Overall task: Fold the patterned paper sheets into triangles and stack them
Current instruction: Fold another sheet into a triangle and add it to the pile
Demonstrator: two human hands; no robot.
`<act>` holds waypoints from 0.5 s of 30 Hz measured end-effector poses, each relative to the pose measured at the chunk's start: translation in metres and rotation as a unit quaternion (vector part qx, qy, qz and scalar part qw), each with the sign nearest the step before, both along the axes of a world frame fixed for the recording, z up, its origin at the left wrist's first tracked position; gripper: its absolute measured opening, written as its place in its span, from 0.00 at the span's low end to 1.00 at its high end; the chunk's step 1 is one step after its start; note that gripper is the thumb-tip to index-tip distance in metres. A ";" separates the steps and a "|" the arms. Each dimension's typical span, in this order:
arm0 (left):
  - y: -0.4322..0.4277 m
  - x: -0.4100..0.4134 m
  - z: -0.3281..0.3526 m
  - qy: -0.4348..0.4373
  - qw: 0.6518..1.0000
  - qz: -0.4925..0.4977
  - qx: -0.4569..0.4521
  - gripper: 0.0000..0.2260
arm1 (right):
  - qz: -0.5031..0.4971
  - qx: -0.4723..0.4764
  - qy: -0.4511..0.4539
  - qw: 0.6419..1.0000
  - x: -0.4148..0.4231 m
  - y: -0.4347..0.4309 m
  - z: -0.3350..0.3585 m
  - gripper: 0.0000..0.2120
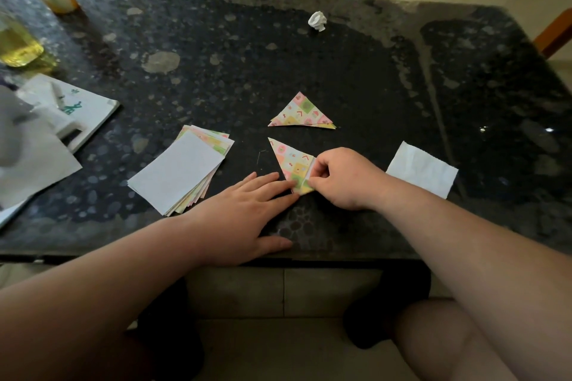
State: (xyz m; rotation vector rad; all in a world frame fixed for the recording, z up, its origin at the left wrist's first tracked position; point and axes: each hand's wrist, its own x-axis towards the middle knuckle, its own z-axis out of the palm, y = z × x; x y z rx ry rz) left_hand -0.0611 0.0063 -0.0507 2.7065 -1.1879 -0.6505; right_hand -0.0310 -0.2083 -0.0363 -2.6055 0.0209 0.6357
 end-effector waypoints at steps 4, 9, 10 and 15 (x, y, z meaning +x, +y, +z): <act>0.000 -0.001 0.000 -0.002 1.000 0.000 0.000 0.36 | -0.008 -0.004 -0.001 1.000 0.000 0.001 0.001 0.05; 0.000 0.000 -0.002 -0.008 1.000 0.001 -0.003 0.35 | -0.018 -0.005 -0.001 1.000 0.001 0.003 0.003 0.06; 0.000 0.000 -0.002 -0.007 1.000 0.001 -0.003 0.35 | -0.019 -0.005 0.000 1.000 0.001 0.004 0.003 0.06; -0.001 0.000 -0.001 -0.005 1.000 0.003 0.000 0.35 | -0.022 -0.011 0.002 1.000 0.002 0.005 0.003 0.08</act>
